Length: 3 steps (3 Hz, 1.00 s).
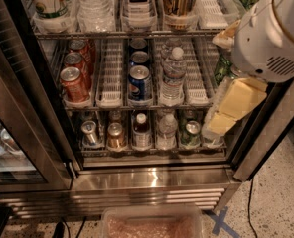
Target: Pick 7up can from top shelf of fridge
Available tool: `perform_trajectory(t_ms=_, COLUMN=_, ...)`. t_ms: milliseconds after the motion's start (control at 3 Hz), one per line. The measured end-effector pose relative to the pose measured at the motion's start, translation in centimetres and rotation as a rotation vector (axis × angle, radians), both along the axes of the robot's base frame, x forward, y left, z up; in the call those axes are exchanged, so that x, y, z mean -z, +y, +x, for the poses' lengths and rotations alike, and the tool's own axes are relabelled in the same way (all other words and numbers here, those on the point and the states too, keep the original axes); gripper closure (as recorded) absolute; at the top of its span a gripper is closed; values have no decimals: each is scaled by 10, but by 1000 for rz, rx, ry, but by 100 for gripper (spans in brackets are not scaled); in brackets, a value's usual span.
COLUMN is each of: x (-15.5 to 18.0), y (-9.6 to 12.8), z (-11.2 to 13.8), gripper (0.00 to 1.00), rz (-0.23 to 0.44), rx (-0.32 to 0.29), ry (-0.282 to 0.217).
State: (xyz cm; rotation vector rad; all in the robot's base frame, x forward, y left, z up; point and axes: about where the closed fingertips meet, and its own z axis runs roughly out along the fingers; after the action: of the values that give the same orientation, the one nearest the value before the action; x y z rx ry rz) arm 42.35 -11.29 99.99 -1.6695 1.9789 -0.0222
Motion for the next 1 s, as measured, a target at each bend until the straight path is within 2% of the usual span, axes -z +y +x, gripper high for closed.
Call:
perform_trajectory(t_ms=333, x=-6, y=29, z=4, gripper=0, rz=140, rx=15, ry=-63)
perform_trajectory(t_ms=667, x=-21, y=64, z=25, gripper=0, rz=280, rx=-7, ry=-138)
perform_trajectory(t_ms=1000, x=-38, y=93, z=39, gripper=0, rz=394, rx=-49, ry=-184)
